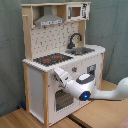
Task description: Play with the kitchen
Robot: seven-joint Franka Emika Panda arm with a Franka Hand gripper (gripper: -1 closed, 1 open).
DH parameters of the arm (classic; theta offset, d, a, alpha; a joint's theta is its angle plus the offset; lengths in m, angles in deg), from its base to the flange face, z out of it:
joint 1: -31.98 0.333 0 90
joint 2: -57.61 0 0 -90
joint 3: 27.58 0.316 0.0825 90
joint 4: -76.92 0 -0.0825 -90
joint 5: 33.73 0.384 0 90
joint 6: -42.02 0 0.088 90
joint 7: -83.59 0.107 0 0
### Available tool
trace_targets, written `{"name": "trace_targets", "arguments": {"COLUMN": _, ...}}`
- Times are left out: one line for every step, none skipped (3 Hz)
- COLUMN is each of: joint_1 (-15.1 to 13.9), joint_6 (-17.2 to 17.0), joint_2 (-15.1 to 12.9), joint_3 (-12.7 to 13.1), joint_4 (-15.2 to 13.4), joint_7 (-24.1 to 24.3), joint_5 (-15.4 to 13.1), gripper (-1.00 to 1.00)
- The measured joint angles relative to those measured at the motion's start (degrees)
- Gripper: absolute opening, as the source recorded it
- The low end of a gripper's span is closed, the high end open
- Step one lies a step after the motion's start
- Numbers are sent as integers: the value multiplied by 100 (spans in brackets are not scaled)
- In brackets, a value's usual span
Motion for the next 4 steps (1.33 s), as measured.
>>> {"name": "trace_targets", "arguments": {"joint_1": 0, "joint_6": 4, "joint_2": 7, "joint_3": 1, "joint_4": -4, "joint_7": -697, "joint_5": -25, "gripper": -100}}
{"name": "trace_targets", "arguments": {"joint_1": 0, "joint_6": 4, "joint_2": 19, "joint_3": 2, "joint_4": -8, "joint_7": -1370, "joint_5": -49, "gripper": -100}}
{"name": "trace_targets", "arguments": {"joint_1": 4, "joint_6": -2, "joint_2": 35, "joint_3": 2, "joint_4": -13, "joint_7": -2098, "joint_5": -77, "gripper": -100}}
{"name": "trace_targets", "arguments": {"joint_1": 13, "joint_6": -8, "joint_2": 73, "joint_3": -6, "joint_4": -21, "joint_7": -2809, "joint_5": -120, "gripper": -100}}
